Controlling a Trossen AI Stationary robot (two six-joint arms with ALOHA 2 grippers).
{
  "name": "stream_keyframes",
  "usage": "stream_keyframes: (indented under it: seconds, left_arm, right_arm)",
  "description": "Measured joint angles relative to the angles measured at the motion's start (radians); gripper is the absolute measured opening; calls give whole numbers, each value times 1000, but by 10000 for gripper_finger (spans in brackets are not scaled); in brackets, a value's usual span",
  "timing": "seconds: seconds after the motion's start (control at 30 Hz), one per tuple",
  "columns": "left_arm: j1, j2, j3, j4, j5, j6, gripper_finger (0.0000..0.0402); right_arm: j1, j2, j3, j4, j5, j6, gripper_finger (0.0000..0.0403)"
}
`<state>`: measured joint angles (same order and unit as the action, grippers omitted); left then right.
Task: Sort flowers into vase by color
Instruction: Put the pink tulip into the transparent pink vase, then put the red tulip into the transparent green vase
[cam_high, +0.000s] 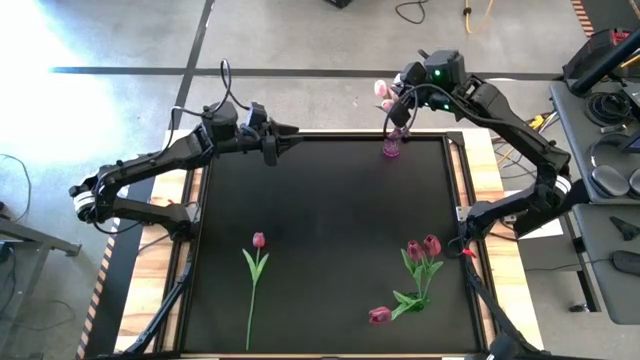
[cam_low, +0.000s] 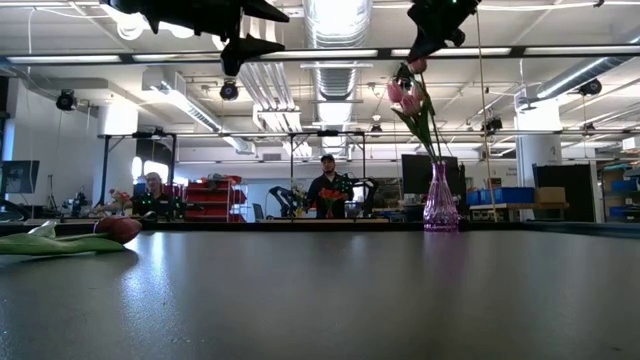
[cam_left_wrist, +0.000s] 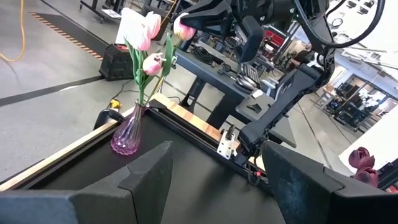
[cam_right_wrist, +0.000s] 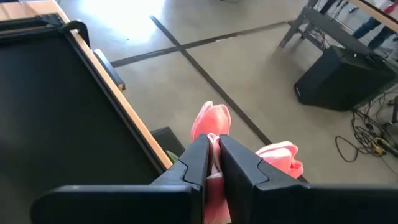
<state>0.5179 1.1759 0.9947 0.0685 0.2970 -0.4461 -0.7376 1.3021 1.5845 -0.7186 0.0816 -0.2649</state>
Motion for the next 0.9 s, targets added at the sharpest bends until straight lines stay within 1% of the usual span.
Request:
stream_keyframes:
  seconds: [0.3,0.4,0.53,0.67,0.8,0.9]
  left_arm:
    - [0,0,0,0,-2,18,232]
    - [0,0,0,0,-23,18,232]
    - [0,0,0,-2,-26,17,232]
    - [0,1,0,-5,-26,16,232]
    - [0,1,0,-5,-26,16,232]
    - [0,1,0,-5,-29,21,232]
  right_arm:
    - [-40,-3,-76,0,-1,-8,31]
    - [-48,-2,-92,-1,0,3,44]
    - [-46,-1,-89,-12,-2,2,85]
    - [-46,-4,-65,-21,-2,3,141]
    - [-46,-5,4,-81,-2,4,197]
    - [-46,-5,75,-145,-2,23,227]
